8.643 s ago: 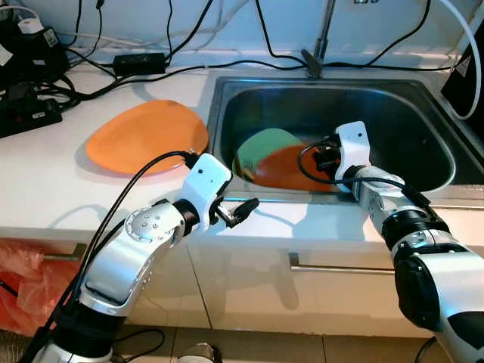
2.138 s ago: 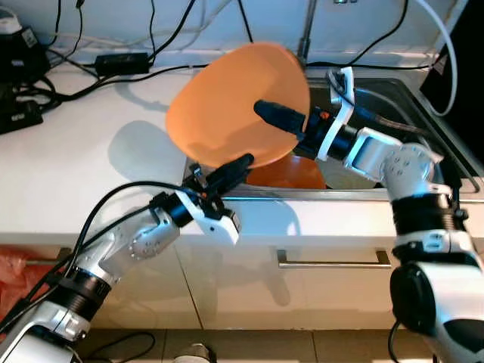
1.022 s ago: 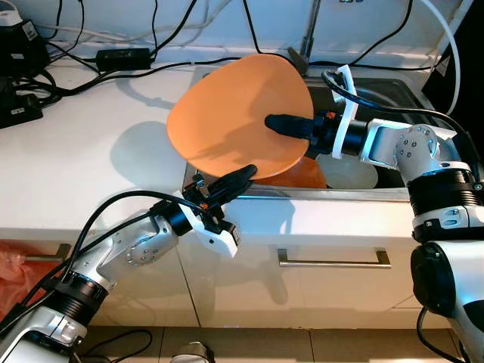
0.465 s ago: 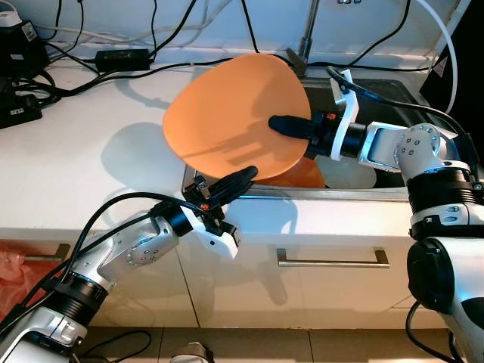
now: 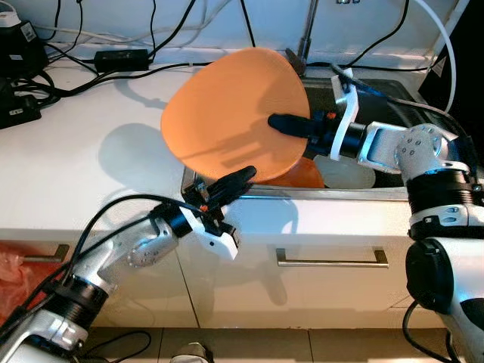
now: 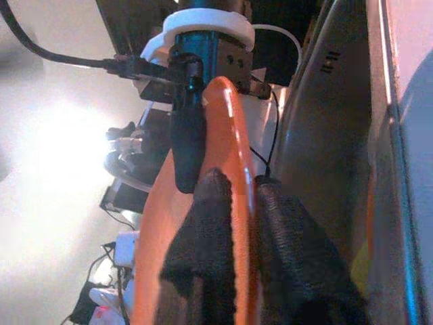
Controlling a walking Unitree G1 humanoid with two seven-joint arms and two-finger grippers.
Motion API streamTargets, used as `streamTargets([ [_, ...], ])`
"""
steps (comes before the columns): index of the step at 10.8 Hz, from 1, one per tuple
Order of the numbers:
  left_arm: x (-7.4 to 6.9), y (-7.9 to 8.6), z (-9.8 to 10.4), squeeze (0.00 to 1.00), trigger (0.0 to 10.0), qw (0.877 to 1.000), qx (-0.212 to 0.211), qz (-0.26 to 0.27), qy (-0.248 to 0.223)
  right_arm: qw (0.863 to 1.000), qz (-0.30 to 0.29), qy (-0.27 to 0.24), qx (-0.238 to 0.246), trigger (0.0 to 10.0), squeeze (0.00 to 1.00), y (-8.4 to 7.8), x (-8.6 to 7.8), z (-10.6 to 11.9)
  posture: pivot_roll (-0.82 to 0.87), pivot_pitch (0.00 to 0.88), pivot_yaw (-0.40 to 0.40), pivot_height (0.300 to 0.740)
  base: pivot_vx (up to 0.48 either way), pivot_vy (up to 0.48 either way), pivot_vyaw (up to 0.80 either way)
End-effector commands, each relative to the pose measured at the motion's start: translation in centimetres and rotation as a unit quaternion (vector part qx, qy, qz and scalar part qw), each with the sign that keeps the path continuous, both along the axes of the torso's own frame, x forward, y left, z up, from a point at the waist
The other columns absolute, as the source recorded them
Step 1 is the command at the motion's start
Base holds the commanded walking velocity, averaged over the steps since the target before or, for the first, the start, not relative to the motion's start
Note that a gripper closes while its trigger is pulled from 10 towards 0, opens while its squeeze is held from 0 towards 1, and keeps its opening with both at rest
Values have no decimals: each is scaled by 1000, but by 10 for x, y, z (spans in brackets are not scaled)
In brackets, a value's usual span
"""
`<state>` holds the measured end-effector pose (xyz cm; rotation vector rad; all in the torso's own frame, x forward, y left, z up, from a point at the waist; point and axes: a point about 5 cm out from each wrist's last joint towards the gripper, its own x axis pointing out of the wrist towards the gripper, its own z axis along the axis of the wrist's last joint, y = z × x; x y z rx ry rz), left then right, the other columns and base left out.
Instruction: Kitchen organization
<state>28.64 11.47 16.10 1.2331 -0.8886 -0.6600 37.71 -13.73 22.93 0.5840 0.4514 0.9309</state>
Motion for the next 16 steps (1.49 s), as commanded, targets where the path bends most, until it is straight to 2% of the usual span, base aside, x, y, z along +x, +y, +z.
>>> streamTargets([
  [1, -4, -5, 18, 1000, 10000, 998, -46, -22, -39, 998, -20, 23, -49, 0, 0, -7, -1, -15, 191, 73, -30, 740, 0, 0, 0],
  [4, -4, -5, 20, 1000, 10000, 998, -51, -24, -38, 998, -30, 22, -47, 0, 0, -6, 0, -17, 191, 71, -28, 740, 0, 0, 0],
  [6, -7, -7, 20, 1000, 10000, 997, -70, -33, -15, 996, -83, 3, -24, 0, 0, -11, 8, -13, 192, 69, -22, 740, 0, 0, 0],
  [8, -10, -7, 19, 1000, 10000, 996, -78, -40, -2, 994, -109, -6, -13, 0, 0, -16, 11, -13, 192, 69, -20, 740, 0, 0, 0],
  [12, -14, -9, 24, 1000, 10000, 994, -103, -45, 15, 979, -202, -18, 7, 0, 0, -37, 20, -12, 194, 68, -19, 740, 0, 0, 0],
  [14, -13, -8, 24, 1000, 10000, 993, -113, -36, 26, 970, -243, -26, -13, 0, 0, -48, 22, -17, 198, 67, -17, 740, 0, 0, 0],
  [15, -12, -7, 24, 1000, 10000, 992, -121, -27, 36, 959, -279, -31, -49, 0, 0, -58, 22, -25, 198, 68, -16, 740, 0, 0, 0],
  [16, -9, -6, 21, 1000, 10000, 988, -134, -15, 69, 946, -299, -44, -117, 0, 0, -65, 22, -37, 197, 67, -14, 740, 0, 0, 0],
])
